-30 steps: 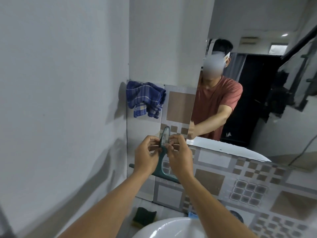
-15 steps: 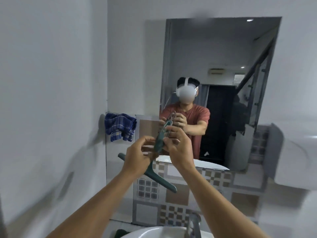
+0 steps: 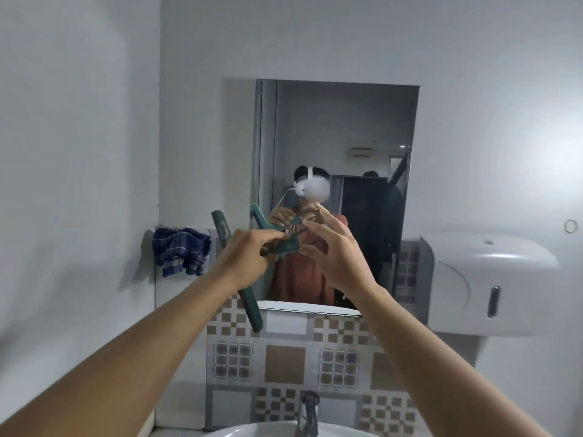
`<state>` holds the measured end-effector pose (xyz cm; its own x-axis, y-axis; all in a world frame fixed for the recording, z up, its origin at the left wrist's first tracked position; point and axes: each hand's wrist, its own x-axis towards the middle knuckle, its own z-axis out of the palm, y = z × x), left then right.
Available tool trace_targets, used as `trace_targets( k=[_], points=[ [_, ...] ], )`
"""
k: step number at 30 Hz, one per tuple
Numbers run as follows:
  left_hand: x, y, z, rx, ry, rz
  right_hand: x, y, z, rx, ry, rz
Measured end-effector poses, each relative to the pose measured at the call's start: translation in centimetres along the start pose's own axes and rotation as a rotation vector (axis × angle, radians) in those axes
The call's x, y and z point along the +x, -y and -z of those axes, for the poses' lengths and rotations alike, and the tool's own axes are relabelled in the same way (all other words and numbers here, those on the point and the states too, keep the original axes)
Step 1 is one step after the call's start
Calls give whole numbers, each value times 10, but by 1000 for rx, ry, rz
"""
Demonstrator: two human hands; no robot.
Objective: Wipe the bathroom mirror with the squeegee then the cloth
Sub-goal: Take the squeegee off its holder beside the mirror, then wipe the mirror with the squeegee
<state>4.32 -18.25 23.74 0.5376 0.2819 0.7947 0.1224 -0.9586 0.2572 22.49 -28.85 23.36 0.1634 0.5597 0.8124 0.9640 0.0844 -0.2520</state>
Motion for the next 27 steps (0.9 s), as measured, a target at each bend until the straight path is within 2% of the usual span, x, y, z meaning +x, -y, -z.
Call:
trace_targets(
  k=[3, 8, 13, 20, 24, 27],
  points=[
    [11, -13, 3, 24, 20, -84, -1, -1, 19, -51, 30, 43],
    [21, -20, 5, 95, 27, -178, 0, -3, 36, -112, -48, 44],
    [31, -18, 6, 203, 68, -245, 0, -12, 42, -120, -55, 28],
    [64, -18, 8, 233, 68, -358, 22, -15, 46, -405, -40, 198],
    [78, -8, 1, 328, -13, -359, 43, -18, 43, -450, -39, 220],
    [71, 6, -9, 444, -153, -340, 62, -24, 42, -488, -38, 208]
  ],
)
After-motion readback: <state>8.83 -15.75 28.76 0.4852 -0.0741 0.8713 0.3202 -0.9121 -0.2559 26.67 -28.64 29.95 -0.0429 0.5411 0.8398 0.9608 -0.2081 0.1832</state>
